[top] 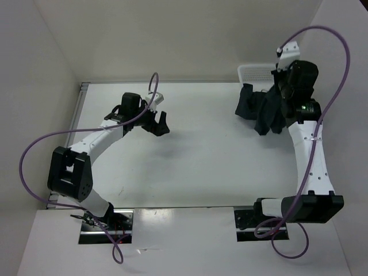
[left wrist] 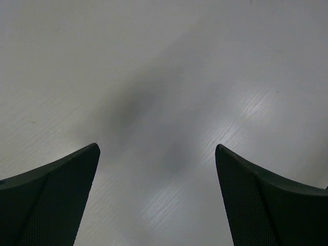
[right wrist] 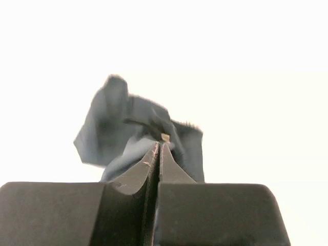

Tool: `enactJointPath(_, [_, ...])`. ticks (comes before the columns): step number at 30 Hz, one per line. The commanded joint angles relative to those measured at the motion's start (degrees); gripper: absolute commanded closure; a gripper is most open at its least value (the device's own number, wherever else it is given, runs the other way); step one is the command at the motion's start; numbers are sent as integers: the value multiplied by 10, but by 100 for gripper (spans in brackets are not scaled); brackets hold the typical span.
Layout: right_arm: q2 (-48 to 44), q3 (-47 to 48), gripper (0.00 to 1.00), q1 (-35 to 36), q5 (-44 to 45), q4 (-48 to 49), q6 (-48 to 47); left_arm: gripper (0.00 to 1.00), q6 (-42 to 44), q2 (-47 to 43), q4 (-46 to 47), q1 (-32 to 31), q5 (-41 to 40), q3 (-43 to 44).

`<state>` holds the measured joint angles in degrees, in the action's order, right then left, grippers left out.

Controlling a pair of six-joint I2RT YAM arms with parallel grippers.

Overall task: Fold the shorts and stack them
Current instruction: Grab the shorts from the pile, then move the shorts to the center of the board

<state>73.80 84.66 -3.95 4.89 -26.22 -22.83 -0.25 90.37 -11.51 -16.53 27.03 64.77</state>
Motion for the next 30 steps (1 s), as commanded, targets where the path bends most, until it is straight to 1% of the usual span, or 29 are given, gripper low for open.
enactJointPath(1, [19, 100, 100, 65, 56, 36, 31, 0, 3, 3, 19, 17, 21, 53])
enactJointPath(2, [25, 116, 100, 86, 62, 47, 31, 0, 3, 3, 14, 24, 27, 64])
enactJointPath(3, [31, 131, 100, 135, 68, 56, 31, 0, 3, 11, 7, 31, 32, 88])
enactJointPath(4, [48, 159, 100, 161, 73, 70, 31, 0, 3, 19, 7, 46, 37, 98])
enactJointPath(5, [59, 175, 100, 187, 73, 71, 36, 0, 3, 19, -1, 54, 43, 108])
enactJointPath(6, [73, 192, 100, 236, 73, 71, 42, 0, 3, 19, -6, 62, 44, 116])
enactJointPath(8, [122, 240, 100, 284, 62, 55, 54, 0, 3, 19, -11, 90, 49, 121])
enactJointPath(9, [138, 253, 100, 331, 55, 55, 54, 0, 3, 12, -11, 99, 49, 121])
enactJointPath(12, [210, 318, 99, 395, 32, 41, 76, 0, 3, -18, -11, 146, 42, 106])
enactJointPath(13, [231, 336, 96, 423, -2, 22, 87, 0, 3, -35, -11, 157, 37, 99])
enactJointPath(14, [278, 357, 94, 434, -21, 11, 99, 0, 3, -44, -11, 182, 29, 83])
enactJointPath(15, [302, 402, 91, 444, -38, -1, 127, 0, 3, -53, -11, 194, 29, 73])
enactJointPath(16, [324, 424, 68, 458, -78, -24, 137, 0, 3, -69, -11, 208, 22, 64])
enactJointPath(17, [363, 443, 48, 464, -98, -36, 145, 0, 3, -77, -11, 235, 22, 55])
enactJointPath(18, [378, 468, 30, 469, -118, -46, 145, 0, 3, -85, -11, 248, 22, 37])
enactJointPath(19, [387, 468, 11, 469, -145, -53, 155, 0, 3, -97, -17, 260, 16, 28])
enactJointPath(20, [387, 461, 9, 469, -153, -53, 162, 0, 3, -102, -26, 279, 6, 21])
enactJointPath(22, [380, 435, 9, 469, -153, -53, 162, 0, 3, -107, -53, 293, -7, 9])
enactJointPath(24, [345, 379, 10, 462, -148, -59, 162, 0, 3, -102, -84, 293, -7, 2])
enactJointPath(25, [330, 330, 13, 451, -143, -59, 162, 0, 3, -95, -91, 293, -7, -5])
enactJointPath(28, [260, 236, 20, 413, -143, -59, 191, 0, 3, -60, -119, 259, -7, -5])
enactJointPath(29, [226, 166, 22, 402, -143, -65, 191, 0, 3, -49, -119, 248, -7, -5])
enactJointPath(30, [210, 130, 24, 392, -143, -70, 197, 0, 3, -28, -119, 230, 0, -5])
